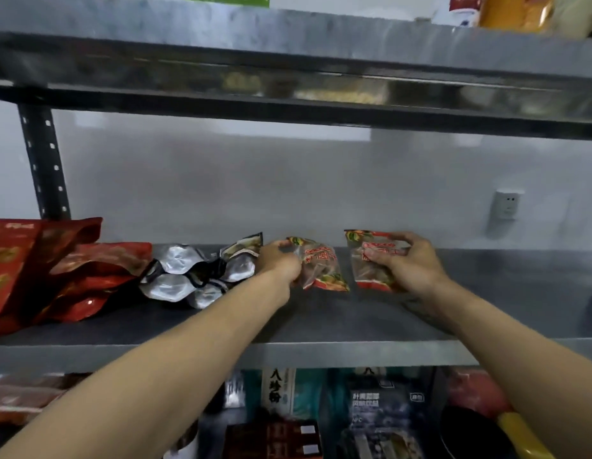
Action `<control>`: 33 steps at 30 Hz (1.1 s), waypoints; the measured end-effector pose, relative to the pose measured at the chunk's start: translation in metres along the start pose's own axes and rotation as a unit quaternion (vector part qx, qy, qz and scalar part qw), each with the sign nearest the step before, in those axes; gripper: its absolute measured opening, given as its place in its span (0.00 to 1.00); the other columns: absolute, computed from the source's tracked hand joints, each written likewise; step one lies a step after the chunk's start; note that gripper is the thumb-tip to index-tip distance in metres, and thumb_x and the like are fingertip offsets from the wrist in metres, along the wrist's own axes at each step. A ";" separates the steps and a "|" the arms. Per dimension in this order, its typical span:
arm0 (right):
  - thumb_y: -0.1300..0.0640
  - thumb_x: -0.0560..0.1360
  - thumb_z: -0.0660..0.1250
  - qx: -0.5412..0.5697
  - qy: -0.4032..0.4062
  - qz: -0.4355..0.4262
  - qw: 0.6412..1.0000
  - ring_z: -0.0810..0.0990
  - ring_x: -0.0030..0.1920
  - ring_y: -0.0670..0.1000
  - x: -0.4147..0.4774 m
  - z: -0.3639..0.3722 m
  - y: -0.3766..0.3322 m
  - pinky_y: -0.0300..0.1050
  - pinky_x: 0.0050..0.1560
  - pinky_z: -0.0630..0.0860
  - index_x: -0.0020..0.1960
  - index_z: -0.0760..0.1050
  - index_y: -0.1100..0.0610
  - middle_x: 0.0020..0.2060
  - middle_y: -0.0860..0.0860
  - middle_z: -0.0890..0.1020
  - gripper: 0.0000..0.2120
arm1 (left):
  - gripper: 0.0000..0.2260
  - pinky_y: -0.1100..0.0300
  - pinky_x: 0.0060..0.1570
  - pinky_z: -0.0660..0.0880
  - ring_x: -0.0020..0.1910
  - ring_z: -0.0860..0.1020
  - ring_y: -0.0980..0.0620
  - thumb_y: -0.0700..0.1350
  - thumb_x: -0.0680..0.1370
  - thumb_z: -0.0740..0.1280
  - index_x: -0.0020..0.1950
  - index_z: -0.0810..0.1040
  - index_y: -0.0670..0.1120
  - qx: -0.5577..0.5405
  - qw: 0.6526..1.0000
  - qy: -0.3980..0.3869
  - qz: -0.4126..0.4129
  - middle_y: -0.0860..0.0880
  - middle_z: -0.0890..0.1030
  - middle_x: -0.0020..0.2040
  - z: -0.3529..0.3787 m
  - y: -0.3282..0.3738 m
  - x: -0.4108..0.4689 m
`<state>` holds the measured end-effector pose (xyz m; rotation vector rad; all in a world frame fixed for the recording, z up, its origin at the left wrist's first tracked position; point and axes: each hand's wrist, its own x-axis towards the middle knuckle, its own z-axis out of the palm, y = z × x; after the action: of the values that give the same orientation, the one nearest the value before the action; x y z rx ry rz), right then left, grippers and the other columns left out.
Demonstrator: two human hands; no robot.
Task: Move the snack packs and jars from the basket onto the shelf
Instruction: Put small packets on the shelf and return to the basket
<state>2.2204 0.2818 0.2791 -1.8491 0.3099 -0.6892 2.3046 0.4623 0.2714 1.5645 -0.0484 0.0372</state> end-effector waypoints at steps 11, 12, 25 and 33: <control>0.54 0.67 0.79 -0.096 -0.082 0.003 0.992 0.80 0.50 0.51 0.055 0.062 -0.001 0.40 0.49 0.76 0.61 0.75 0.55 0.53 0.53 0.81 0.26 | 0.05 0.57 0.46 0.74 0.45 0.77 0.46 0.35 0.76 0.67 0.50 0.73 0.42 0.015 0.997 0.070 -0.021 0.44 0.78 0.46 0.034 -0.010 0.075; 0.52 0.66 0.80 -0.112 -0.086 -0.008 0.990 0.80 0.51 0.50 0.055 0.068 0.000 0.39 0.49 0.74 0.59 0.75 0.55 0.53 0.52 0.81 0.25 | 0.04 0.57 0.45 0.74 0.45 0.76 0.47 0.36 0.77 0.66 0.49 0.74 0.42 0.036 0.997 0.065 -0.014 0.43 0.77 0.45 0.035 -0.009 0.080; 0.30 0.70 0.64 -0.339 -0.111 -0.104 0.928 0.76 0.61 0.58 0.037 0.074 0.004 0.49 0.52 0.72 0.65 0.70 0.49 0.60 0.53 0.79 0.31 | 0.16 0.56 0.62 0.71 0.62 0.76 0.43 0.50 0.81 0.59 0.63 0.76 0.42 0.118 0.993 0.028 0.002 0.42 0.76 0.65 0.028 -0.005 0.064; 0.28 0.73 0.55 -0.454 -0.138 -0.252 0.843 0.48 0.78 0.58 0.021 0.042 -0.003 0.61 0.75 0.46 0.79 0.45 0.47 0.79 0.57 0.50 0.43 | 0.29 0.52 0.75 0.52 0.78 0.52 0.46 0.57 0.80 0.59 0.79 0.54 0.53 0.409 0.887 -0.005 0.214 0.46 0.54 0.79 0.006 0.000 0.010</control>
<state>2.2615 0.3044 0.2778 -2.9738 -0.0900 -0.6540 2.3150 0.4564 0.2724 2.3743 -0.4348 0.4489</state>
